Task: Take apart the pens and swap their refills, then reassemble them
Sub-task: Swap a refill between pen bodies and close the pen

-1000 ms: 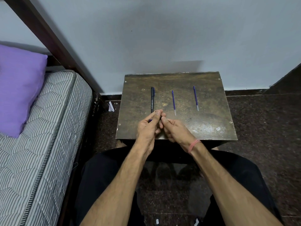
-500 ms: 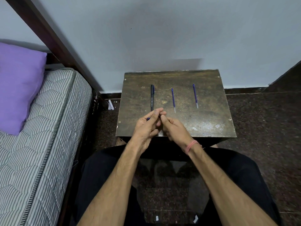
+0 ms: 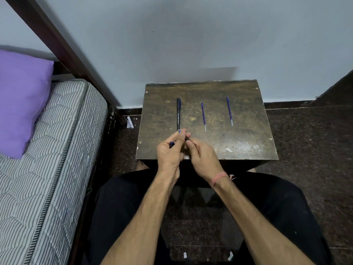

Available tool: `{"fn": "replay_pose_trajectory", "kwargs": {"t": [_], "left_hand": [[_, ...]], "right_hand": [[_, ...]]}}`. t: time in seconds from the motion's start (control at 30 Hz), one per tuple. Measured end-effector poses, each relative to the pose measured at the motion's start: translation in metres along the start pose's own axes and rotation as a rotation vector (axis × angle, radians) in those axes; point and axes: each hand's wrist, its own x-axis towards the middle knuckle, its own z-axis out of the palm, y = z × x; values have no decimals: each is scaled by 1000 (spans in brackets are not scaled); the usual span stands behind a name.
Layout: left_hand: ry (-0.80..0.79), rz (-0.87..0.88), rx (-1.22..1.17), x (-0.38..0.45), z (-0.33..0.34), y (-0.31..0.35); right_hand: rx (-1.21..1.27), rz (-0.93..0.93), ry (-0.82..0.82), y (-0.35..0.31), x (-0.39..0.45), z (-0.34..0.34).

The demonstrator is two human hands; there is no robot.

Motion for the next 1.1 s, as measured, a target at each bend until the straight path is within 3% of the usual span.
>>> {"fn": "replay_pose_trajectory", "kwargs": {"t": [0.13,0.23,0.37,0.5,0.7,1.1], "left_hand": [[38,25,-25,-6,-4,-6],[92,18,-16,-5,-8,-7],[15,-10,9,-4,-9,0],[-130,-50,3,5,-6,11],[-291,-114,-10,16,-10,17],[-125,-117,-43,17,-1,12]], "right_hand": [[-311,-79,158,-6,-13,13],[-331,-104,167,-3,-15,13],[-215,-65,95,-1,-13,5],[118,30,15,-3,4,-5],[252,124,-129,1,17,-16],[509,299,-173,-2,21,-22]]}}
